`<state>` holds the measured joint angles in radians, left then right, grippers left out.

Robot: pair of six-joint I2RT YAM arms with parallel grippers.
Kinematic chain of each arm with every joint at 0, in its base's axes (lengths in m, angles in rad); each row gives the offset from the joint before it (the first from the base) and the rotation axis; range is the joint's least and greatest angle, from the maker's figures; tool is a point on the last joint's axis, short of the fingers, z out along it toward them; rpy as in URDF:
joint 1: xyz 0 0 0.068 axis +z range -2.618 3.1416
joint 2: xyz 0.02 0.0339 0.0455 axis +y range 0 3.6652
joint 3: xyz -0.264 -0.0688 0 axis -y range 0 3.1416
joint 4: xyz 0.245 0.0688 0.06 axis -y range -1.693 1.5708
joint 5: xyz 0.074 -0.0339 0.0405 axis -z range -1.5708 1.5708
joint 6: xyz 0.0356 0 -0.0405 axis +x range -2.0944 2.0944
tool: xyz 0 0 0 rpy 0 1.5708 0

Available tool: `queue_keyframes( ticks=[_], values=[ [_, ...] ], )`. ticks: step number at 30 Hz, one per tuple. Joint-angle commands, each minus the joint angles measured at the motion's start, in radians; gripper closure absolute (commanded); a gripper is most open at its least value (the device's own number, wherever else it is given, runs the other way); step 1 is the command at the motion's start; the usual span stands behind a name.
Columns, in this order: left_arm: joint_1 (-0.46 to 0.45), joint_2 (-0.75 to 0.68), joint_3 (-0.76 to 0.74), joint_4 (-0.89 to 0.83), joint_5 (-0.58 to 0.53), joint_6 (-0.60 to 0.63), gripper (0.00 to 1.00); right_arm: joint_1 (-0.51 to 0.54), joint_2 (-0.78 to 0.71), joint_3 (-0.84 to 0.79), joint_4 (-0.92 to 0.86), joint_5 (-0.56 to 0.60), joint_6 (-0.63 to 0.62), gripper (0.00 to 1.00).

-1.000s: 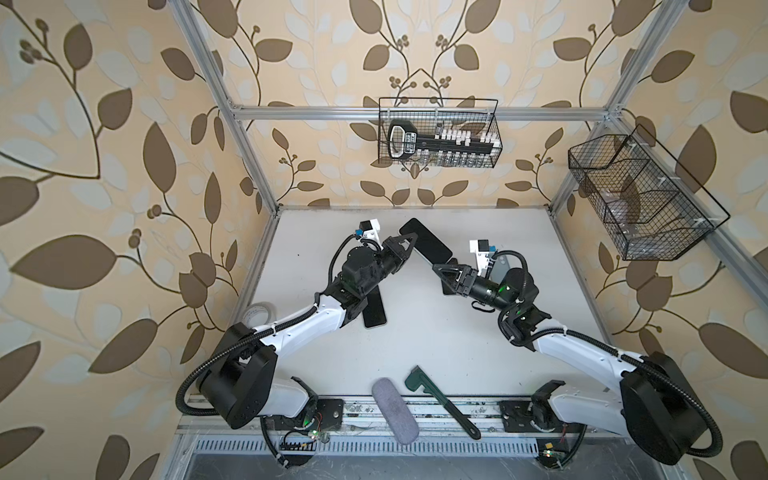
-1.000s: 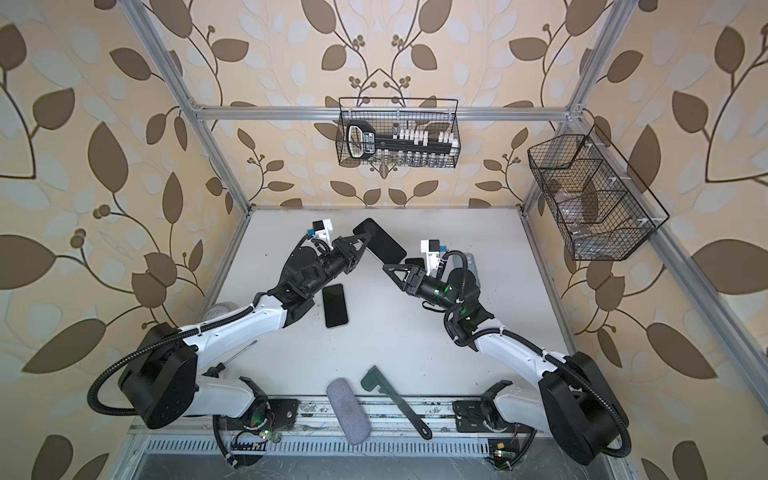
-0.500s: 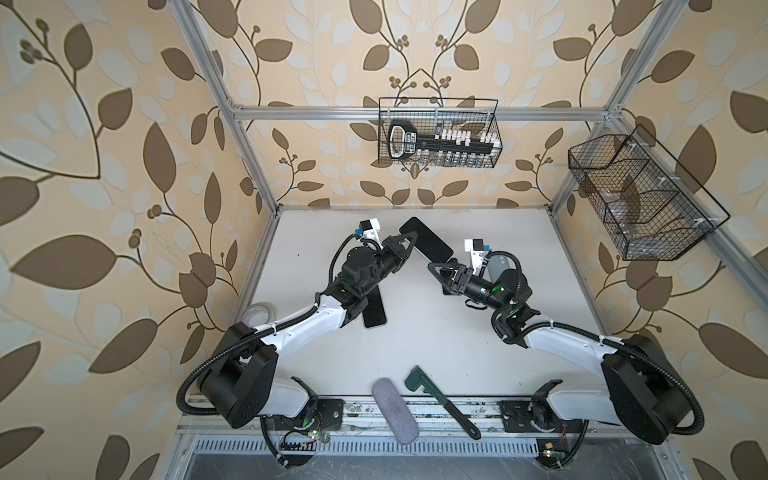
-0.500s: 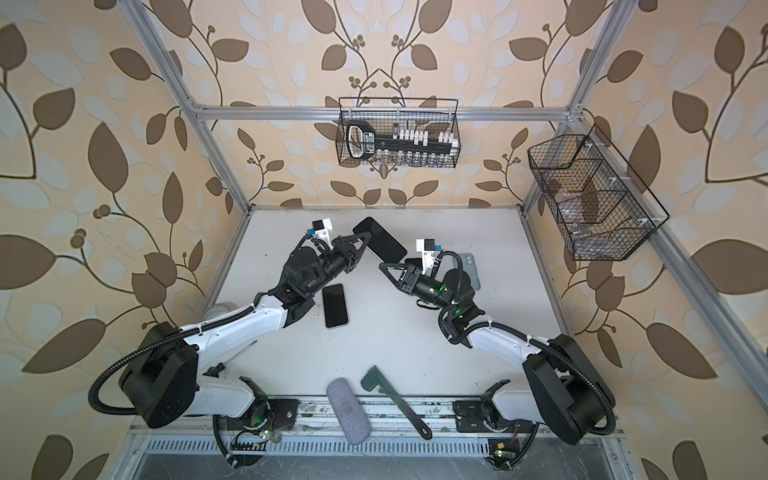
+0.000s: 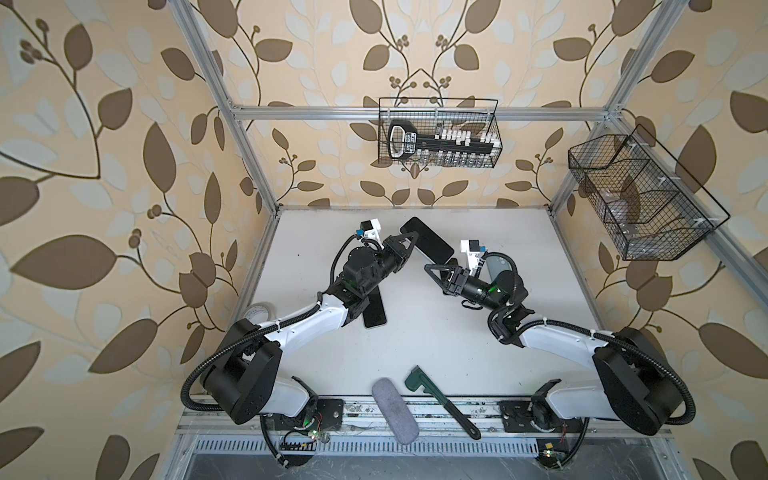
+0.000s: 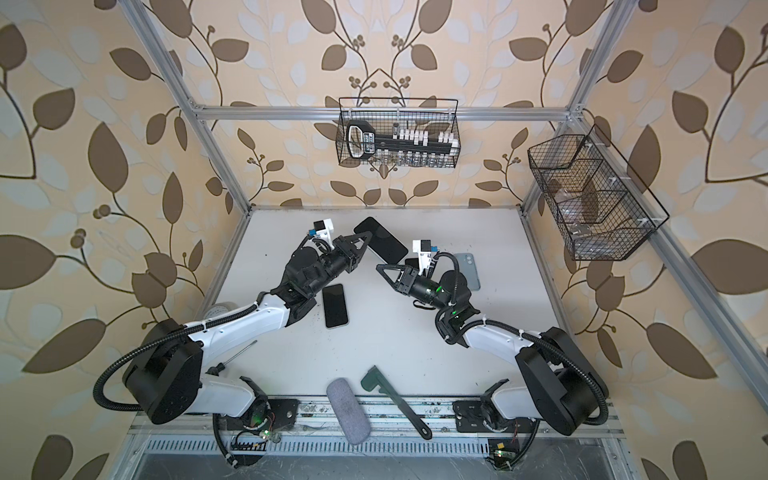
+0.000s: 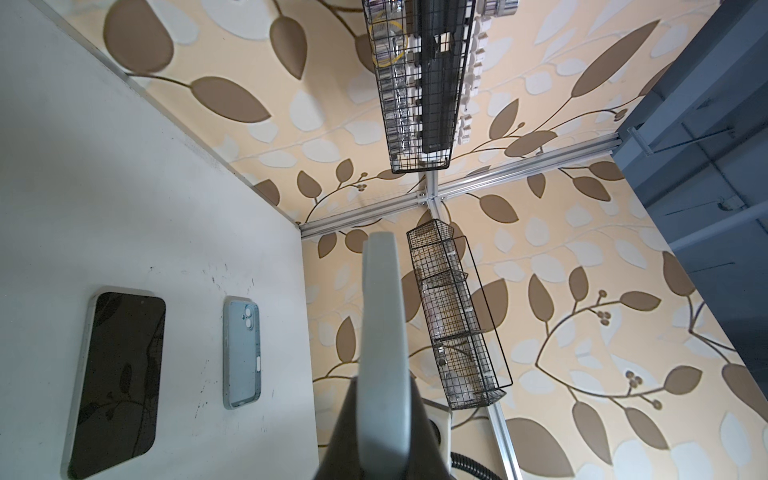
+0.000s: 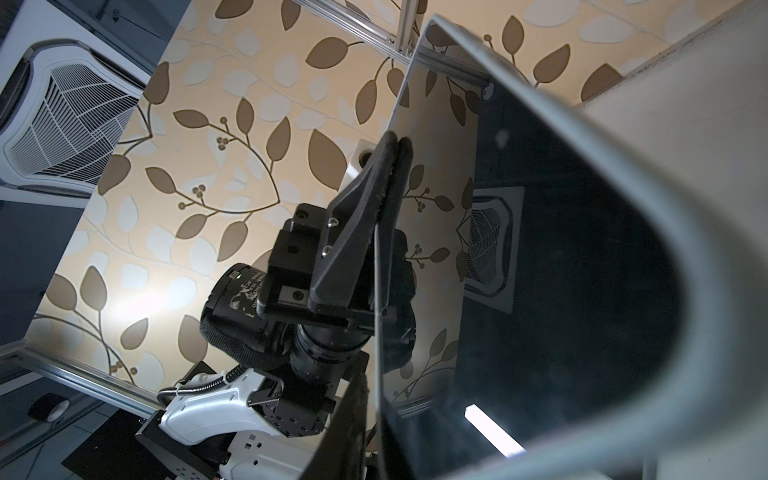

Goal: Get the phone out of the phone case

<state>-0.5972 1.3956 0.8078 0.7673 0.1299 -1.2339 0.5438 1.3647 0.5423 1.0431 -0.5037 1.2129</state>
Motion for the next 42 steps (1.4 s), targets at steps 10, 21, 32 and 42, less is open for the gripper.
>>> queue_keyframes(
  ticks=[10, 21, 32, 42],
  values=[
    [-0.012, -0.015, 0.011, 0.123, -0.004, -0.01, 1.0, 0.01, 0.007, -0.008, 0.091, 0.017, 0.023, 0.83],
    [-0.011, -0.024, -0.003, 0.129, -0.005, -0.016, 1.0, -0.004, 0.017, -0.03, 0.166, 0.016, 0.06, 0.83],
    [-0.011, -0.024, -0.007, 0.128, -0.005, -0.019, 1.0, -0.012, 0.029, -0.044, 0.201, 0.015, 0.081, 0.86],
    [-0.011, -0.026, -0.013, 0.127, -0.018, -0.076, 1.0, -0.025, 0.031, -0.054, 0.187, -0.012, 0.027, 0.96]
  ],
)
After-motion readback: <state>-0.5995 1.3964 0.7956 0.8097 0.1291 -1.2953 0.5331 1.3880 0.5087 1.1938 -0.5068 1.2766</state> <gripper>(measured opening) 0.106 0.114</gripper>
